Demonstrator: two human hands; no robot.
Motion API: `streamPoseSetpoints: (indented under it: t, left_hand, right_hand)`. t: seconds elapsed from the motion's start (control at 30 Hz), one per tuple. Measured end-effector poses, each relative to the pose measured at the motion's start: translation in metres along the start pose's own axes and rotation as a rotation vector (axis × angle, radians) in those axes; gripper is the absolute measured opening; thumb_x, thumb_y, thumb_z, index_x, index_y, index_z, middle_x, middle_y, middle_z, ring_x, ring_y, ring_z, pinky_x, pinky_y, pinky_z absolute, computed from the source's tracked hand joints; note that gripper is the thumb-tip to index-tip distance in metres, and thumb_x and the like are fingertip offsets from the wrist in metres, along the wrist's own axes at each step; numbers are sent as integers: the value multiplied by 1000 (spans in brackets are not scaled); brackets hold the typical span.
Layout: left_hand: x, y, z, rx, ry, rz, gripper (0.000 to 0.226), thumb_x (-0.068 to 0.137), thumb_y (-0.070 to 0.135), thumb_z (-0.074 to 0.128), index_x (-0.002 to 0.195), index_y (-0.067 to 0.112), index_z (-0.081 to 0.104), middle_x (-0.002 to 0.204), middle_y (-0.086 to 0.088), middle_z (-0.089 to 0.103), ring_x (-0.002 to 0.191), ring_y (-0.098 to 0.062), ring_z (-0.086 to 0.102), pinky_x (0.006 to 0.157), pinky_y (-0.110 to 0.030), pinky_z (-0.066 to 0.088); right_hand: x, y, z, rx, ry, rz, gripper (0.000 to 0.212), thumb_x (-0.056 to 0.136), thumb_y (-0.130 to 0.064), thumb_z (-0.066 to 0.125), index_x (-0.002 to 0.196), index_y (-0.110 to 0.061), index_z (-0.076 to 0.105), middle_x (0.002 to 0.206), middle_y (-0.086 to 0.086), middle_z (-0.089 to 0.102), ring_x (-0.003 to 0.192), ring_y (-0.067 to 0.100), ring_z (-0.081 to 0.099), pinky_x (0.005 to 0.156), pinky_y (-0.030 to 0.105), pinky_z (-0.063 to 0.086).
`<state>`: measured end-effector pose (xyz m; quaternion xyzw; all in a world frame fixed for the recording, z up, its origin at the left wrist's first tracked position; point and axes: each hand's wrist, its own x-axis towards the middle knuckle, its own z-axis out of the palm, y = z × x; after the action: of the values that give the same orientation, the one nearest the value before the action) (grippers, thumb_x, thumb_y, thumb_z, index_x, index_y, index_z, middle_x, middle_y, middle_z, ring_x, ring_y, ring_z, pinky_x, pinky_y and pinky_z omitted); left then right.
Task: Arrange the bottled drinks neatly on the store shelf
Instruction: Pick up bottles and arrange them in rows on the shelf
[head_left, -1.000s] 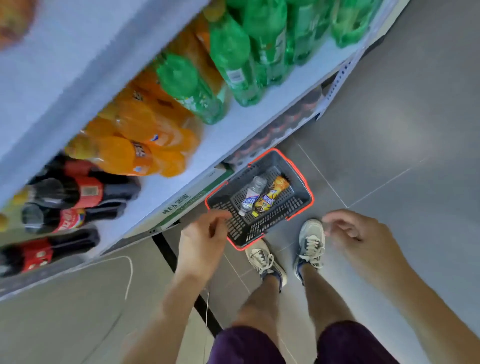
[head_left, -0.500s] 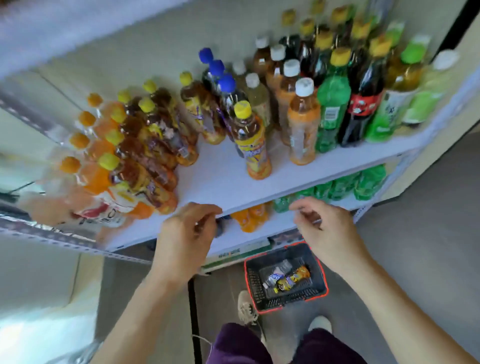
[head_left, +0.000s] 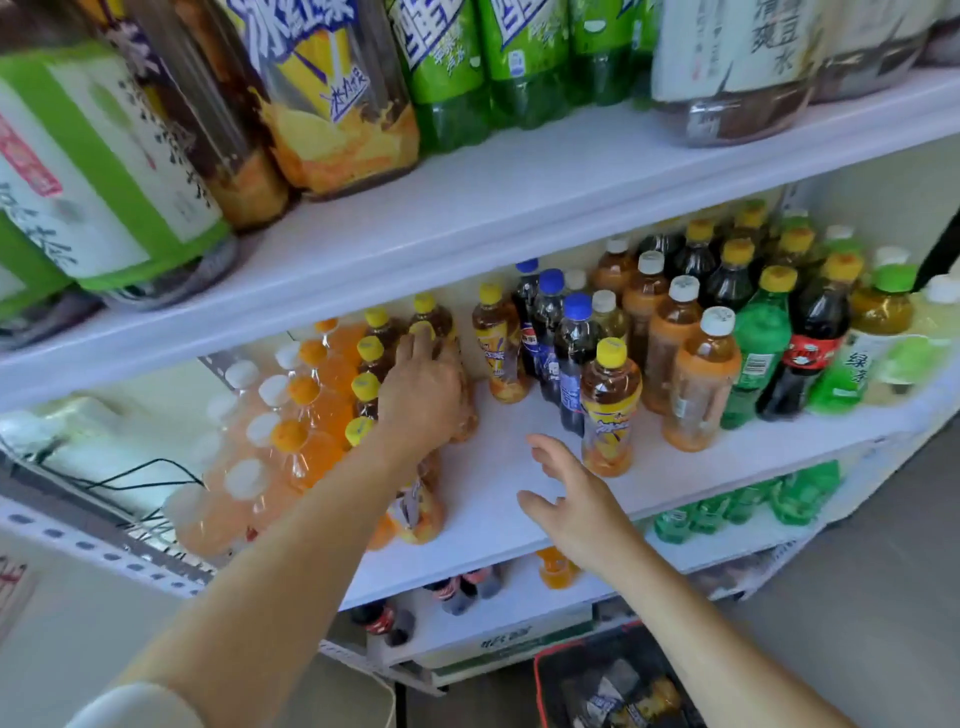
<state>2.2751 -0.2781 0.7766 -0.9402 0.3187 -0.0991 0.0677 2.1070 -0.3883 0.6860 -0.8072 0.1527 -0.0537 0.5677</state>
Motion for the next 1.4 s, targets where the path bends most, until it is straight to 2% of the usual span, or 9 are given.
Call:
streamPoseSetpoints:
  t: [0.1,0.27,0.5,0.67,0.87,1.03,1.13,1.23,1.4]
  left_hand:
    - [35,-15,0,59,-140,-21,65,92,19,55,149,9,25,153,-29,18,139,-47,25,113,-47,31]
    - [54,-18,-5,13,-218,80,49,90,23,62,133,8,46,135,-23,44,123,-40,47,90,-40,43]
    - [9,-7,-4,-297,-134,252,18,84,28,67,101,21,63,102,-6,64,96,-25,61,67,-28,32]
    - [-21,-15,-28,-860,53,94,8,81,41,62,75,40,56,77,14,66,72,-2,60,58,-23,40]
    - [-32,-10,-41,-1505,85,-219,17,79,36,61,66,28,68,59,12,62,56,-4,55,52,-19,40]
    - [-34,-2,-37,-1803,-159,-151,13,87,33,68,90,23,76,89,0,76,78,-13,71,71,-34,56]
    - [-41,18,-25,-2100,-365,-165,47,71,45,80,110,19,74,118,-15,70,109,-29,66,103,-51,47]
    - [-53,41,-13,-2473,-560,23,67,70,49,84,127,19,65,131,-20,62,122,-37,58,103,-56,46]
    - [-62,64,-16,-2411,-341,-84,75,61,41,91,125,15,63,116,-18,68,110,-41,64,90,-54,53]
  right_hand:
    - [12,-6,13,37,-17,13,66,92,-35,61,147,-43,25,156,-5,35,133,18,45,102,36,41]
    - [26,-7,31,140,3,45,72,91,-34,64,148,-44,22,158,1,31,145,11,29,106,36,38]
    - [41,-7,38,177,23,54,74,90,-30,67,146,-49,21,154,-7,31,124,-4,47,76,15,46]
    - [28,-12,24,231,29,-11,61,83,-21,77,131,-41,44,119,-28,63,103,-13,59,92,18,50]
    - [-14,-23,-20,96,73,-38,61,63,-64,79,115,-45,54,106,-17,71,95,1,68,82,26,55]
    - [-30,-27,-34,322,-36,7,57,70,-66,74,120,-45,58,120,-14,69,113,7,64,93,30,51]
    - [-38,-33,-45,520,-98,96,50,64,-64,78,111,-49,67,117,-14,71,111,6,65,87,20,52]
    - [-46,-34,-59,702,-280,179,58,63,-60,84,112,-33,72,110,7,74,99,22,72,86,35,57]
    - [-57,-25,-76,832,-434,268,70,67,-58,82,122,-17,66,116,24,68,93,34,71,79,43,56]
